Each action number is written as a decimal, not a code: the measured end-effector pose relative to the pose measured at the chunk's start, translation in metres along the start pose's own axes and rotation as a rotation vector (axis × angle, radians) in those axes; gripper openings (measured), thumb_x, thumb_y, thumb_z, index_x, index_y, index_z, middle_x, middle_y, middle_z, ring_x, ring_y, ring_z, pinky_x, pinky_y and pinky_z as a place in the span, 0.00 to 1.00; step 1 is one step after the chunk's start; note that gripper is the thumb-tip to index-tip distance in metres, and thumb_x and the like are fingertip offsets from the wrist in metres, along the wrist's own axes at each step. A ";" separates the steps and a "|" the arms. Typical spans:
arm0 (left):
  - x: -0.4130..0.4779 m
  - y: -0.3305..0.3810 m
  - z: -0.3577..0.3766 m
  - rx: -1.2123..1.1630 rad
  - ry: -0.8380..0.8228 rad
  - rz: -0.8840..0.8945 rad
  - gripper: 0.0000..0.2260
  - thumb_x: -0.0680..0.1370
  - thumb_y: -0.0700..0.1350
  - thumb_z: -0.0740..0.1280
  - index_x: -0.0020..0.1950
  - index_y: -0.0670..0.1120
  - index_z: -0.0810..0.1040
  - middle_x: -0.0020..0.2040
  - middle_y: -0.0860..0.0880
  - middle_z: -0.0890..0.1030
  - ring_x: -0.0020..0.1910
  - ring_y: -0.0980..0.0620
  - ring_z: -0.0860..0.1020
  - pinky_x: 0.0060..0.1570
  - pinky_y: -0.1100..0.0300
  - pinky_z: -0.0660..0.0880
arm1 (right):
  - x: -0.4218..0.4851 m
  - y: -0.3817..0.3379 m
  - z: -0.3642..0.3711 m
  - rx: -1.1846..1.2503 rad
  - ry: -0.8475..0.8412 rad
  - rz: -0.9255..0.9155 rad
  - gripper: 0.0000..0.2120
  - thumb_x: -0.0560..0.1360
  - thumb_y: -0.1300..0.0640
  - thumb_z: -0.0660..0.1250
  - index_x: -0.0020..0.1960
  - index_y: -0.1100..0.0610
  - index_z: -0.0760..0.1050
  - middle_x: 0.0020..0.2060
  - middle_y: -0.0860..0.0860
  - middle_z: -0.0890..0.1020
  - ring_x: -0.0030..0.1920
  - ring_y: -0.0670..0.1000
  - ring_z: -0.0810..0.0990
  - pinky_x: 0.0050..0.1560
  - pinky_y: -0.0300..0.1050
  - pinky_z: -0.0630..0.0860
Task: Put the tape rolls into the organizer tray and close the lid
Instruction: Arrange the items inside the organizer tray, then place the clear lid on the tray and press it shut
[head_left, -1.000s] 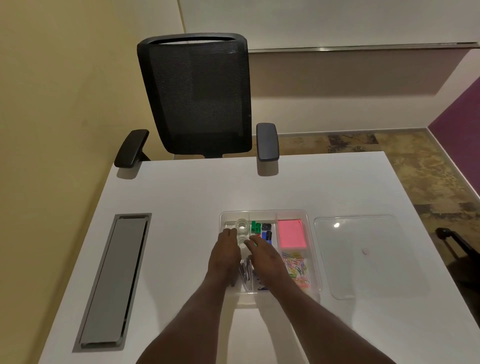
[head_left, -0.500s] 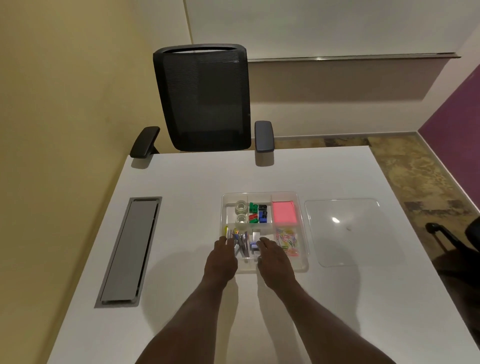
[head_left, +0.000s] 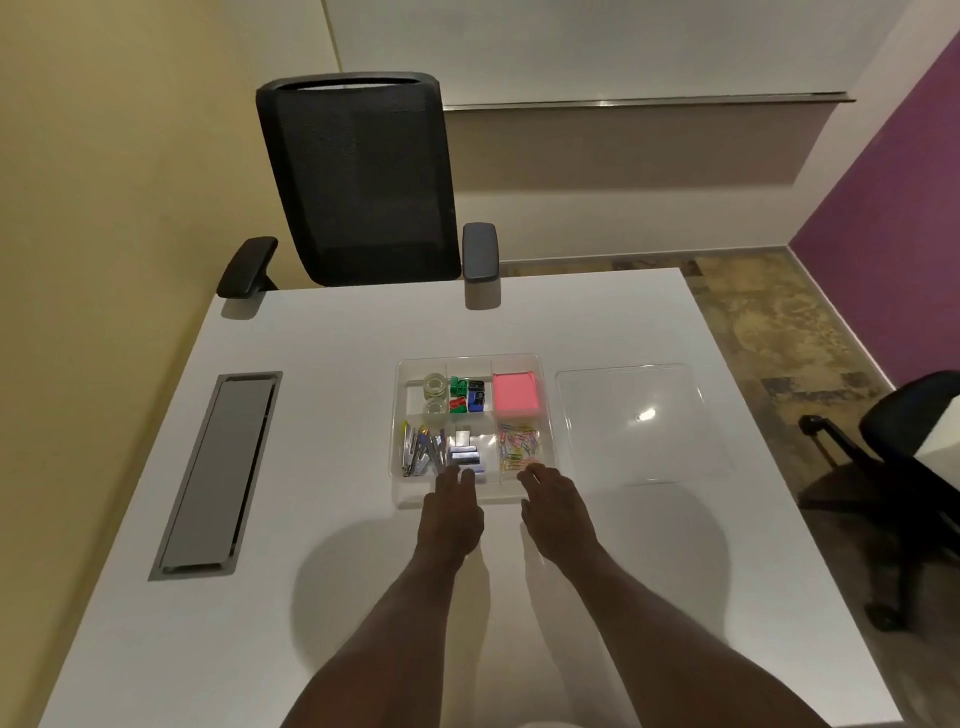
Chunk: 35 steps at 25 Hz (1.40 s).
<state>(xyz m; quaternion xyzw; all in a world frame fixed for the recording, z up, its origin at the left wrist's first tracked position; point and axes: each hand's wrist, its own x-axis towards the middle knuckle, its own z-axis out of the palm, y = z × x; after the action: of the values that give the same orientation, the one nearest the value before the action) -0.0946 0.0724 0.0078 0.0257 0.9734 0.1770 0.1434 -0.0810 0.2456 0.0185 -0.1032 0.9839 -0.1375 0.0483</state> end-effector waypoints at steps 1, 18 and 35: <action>-0.002 0.009 0.003 0.005 0.000 -0.005 0.23 0.83 0.40 0.61 0.79 0.45 0.65 0.80 0.43 0.65 0.77 0.44 0.68 0.71 0.49 0.74 | -0.001 0.009 -0.002 0.003 -0.001 -0.003 0.19 0.82 0.60 0.64 0.73 0.60 0.72 0.72 0.57 0.75 0.72 0.57 0.74 0.74 0.50 0.69; 0.078 0.174 0.042 0.041 0.043 0.046 0.21 0.81 0.39 0.59 0.75 0.42 0.70 0.71 0.43 0.74 0.68 0.44 0.73 0.66 0.52 0.71 | 0.029 0.220 -0.058 -0.016 -0.013 0.129 0.18 0.79 0.59 0.65 0.68 0.60 0.75 0.68 0.55 0.76 0.65 0.56 0.78 0.62 0.50 0.75; 0.196 0.213 0.076 -0.097 -0.139 -0.447 0.29 0.81 0.51 0.68 0.75 0.38 0.64 0.72 0.40 0.69 0.72 0.41 0.69 0.65 0.47 0.75 | 0.103 0.363 -0.061 0.055 -0.144 0.496 0.23 0.81 0.49 0.66 0.70 0.61 0.67 0.65 0.59 0.72 0.67 0.60 0.72 0.65 0.56 0.74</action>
<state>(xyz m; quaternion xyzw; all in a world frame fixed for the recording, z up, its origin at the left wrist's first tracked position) -0.2607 0.3177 -0.0386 -0.1852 0.9330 0.1851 0.2468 -0.2575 0.5806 -0.0315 0.1330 0.9690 -0.1405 0.1534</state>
